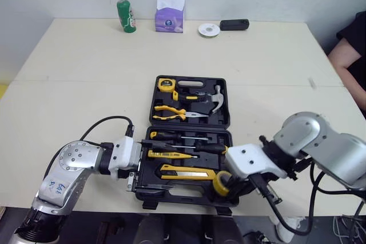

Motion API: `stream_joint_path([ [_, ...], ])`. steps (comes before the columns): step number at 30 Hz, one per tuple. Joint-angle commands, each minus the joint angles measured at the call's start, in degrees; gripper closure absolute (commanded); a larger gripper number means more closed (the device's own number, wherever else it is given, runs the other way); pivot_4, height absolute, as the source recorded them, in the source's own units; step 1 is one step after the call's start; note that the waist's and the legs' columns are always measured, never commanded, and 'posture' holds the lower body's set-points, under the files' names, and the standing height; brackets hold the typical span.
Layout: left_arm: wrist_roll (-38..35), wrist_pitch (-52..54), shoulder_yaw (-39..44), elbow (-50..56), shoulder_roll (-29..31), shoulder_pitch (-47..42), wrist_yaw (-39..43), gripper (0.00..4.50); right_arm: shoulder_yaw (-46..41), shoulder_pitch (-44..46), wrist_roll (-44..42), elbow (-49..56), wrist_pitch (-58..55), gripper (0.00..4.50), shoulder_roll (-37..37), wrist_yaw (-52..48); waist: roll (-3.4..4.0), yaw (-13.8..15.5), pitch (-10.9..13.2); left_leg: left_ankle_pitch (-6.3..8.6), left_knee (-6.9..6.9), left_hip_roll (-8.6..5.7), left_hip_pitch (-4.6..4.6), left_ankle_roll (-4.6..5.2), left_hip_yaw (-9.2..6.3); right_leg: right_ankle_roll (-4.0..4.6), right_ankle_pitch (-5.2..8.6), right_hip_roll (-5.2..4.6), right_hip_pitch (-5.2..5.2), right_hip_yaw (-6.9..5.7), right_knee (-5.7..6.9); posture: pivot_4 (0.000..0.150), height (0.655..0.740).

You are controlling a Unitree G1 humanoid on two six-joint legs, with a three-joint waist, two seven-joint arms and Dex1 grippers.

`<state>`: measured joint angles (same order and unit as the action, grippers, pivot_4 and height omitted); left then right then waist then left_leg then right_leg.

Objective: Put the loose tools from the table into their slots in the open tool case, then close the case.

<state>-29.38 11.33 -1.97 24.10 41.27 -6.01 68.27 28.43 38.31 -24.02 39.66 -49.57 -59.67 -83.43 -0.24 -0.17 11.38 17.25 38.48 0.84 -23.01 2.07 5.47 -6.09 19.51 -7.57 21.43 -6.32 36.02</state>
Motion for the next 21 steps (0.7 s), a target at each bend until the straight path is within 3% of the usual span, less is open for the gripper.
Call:
stream_joint_path([
  [1,-3.1,0.3,2.0,4.5,0.9,1.9,0.3,0.0,1.6,-0.4,1.2,0.7,0.3,4.44,0.7,1.0,0.0,0.0,0.0,0.0,0.0,0.0,0.0,0.0,0.01,0.0,0.0,-0.01,0.0,0.01,0.0,0.15,0.74],
  [21,-2.3,0.2,1.2,3.8,2.5,2.5,1.9,0.0,7.4,-0.4,10.8,-4.6,3.9,4.44,0.4,1.1,-0.02,0.0,0.0,0.0,0.06,0.0,0.01,0.0,-0.01,0.0,0.0,0.0,-0.02,-0.01,0.03,0.15,0.74],
])
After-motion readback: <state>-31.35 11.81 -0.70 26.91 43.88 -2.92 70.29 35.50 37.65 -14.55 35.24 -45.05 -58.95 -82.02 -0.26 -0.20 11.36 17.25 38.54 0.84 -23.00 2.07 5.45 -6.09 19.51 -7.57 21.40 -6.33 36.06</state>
